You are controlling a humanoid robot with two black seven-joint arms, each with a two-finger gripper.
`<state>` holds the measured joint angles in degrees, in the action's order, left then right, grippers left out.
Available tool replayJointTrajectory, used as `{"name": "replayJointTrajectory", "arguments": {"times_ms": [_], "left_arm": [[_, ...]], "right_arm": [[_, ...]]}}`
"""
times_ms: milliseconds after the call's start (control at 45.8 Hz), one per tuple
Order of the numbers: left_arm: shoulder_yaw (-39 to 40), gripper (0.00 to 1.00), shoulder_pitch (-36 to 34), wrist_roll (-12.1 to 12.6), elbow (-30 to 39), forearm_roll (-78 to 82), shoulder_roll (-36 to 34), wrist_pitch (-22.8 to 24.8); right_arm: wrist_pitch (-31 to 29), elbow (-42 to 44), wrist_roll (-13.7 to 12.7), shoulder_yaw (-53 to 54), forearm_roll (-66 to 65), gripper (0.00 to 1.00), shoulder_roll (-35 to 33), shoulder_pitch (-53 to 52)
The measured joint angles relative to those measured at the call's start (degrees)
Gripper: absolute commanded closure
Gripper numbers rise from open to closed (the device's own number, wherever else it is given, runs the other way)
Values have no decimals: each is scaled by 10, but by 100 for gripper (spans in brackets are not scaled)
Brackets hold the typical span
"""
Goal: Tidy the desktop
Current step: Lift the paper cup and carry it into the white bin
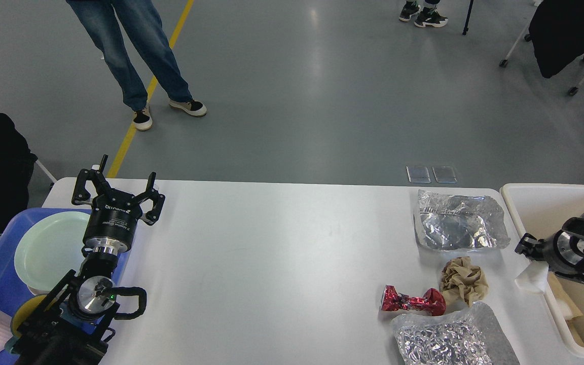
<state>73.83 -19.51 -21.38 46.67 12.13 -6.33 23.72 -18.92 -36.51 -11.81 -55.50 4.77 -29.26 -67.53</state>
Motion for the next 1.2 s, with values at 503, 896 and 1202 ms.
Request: {"name": "replayJointTrajectory", "arguments": {"times_ms": [503, 896, 1202], "left_arm": [[0, 4, 0, 0, 0, 0, 0, 0], [0, 4, 0, 0, 0, 0, 0, 0], [0, 4, 0, 0, 0, 0, 0, 0]], "right_arm": [[-137, -173, -32, -117, 2, 100, -28, -287], [-160, -461, -28, -247, 9, 100, 36, -617], [-152, -491, -29, -255, 27, 100, 17, -650]]}}
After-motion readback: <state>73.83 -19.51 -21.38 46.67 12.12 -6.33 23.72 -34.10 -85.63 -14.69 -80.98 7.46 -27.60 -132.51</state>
